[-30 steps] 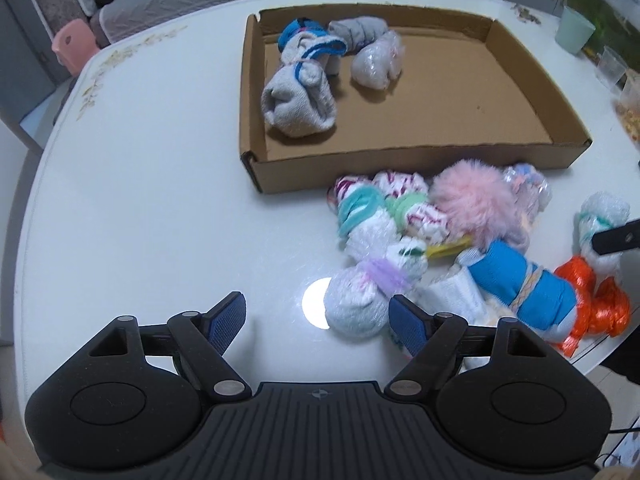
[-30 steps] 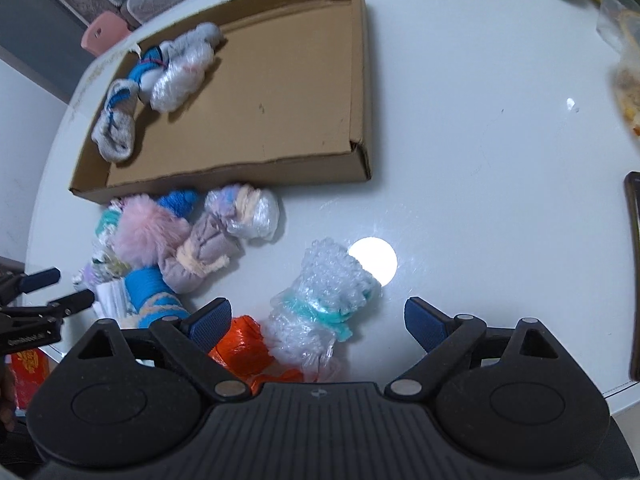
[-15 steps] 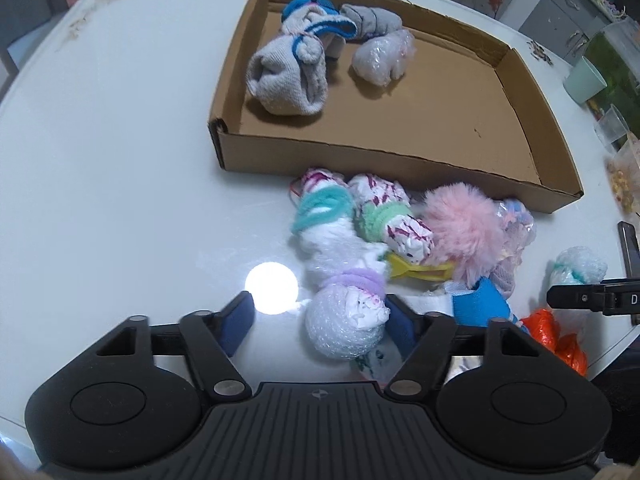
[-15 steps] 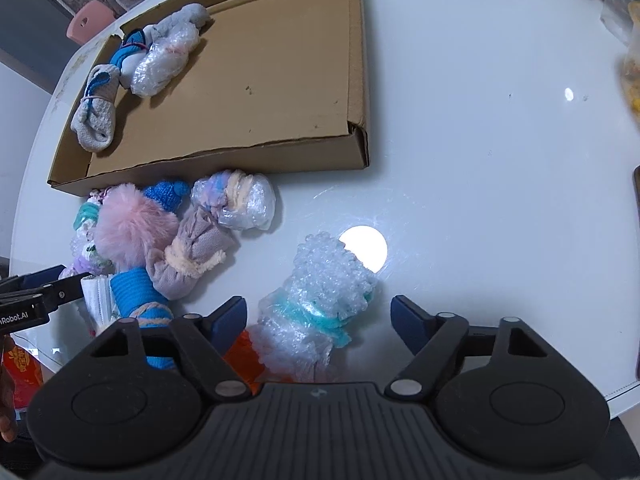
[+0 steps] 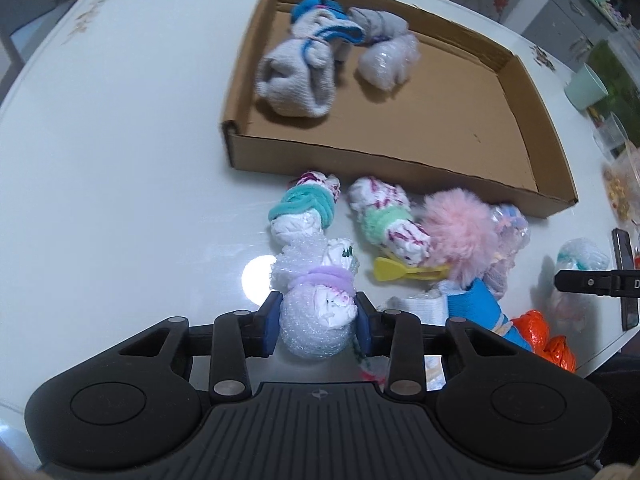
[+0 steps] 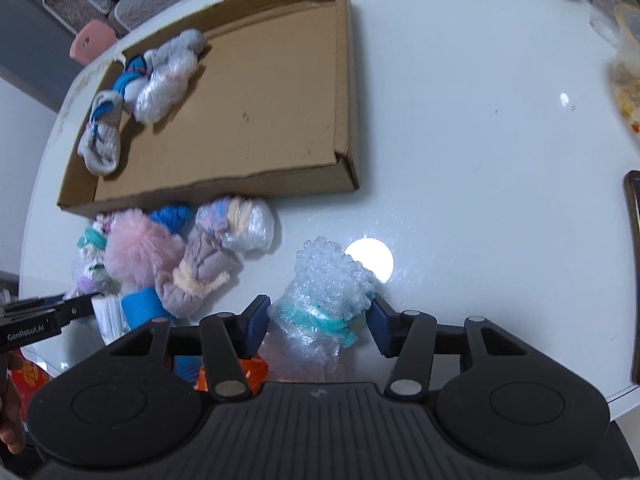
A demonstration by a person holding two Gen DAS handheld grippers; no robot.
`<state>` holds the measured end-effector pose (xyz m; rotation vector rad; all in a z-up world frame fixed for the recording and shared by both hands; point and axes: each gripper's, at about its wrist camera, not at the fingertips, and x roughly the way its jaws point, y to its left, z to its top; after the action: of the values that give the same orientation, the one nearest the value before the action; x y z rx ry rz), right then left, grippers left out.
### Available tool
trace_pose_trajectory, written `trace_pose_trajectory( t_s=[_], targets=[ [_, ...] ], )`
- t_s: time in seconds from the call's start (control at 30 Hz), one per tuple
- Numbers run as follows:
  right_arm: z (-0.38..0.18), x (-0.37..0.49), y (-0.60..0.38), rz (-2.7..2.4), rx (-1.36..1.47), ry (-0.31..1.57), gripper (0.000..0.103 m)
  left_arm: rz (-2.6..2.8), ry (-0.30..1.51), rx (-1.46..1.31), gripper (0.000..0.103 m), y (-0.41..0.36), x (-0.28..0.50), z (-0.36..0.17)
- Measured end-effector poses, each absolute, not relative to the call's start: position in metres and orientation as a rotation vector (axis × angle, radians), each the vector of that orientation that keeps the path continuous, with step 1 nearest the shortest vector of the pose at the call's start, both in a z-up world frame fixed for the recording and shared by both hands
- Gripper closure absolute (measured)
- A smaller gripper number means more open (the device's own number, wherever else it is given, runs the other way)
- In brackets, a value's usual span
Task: Organize objects
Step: 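Grasp the purple-banded bubble bundle with left gripper while right grasps teal-banded bubble bundle, then place both bubble bundles in the box and open both grippers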
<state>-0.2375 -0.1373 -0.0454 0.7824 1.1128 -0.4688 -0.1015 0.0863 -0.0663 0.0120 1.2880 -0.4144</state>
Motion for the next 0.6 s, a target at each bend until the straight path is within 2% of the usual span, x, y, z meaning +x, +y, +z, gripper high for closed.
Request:
trace_pose_trajectory(
  t_s=[0.23,0.37,0.6],
  targets=[
    [-0.032,-0.243,-0.145,-0.486,0.790,1.059,0.055,-0.393,1.314,0.014,0.060,0.094,-0.100,-0.048],
    [-0.025,-0.216,-0.150,-0.501,0.802,1.006,0.055,-0.400,1.293,0.025,0.059,0.096,-0.099,-0.028],
    [0.002,-0.218,-0.158,-0.514,0.778,0.882,0.055,-0.421,1.118,0.005,0.059,0.092,-0.080,0.021]
  ],
)
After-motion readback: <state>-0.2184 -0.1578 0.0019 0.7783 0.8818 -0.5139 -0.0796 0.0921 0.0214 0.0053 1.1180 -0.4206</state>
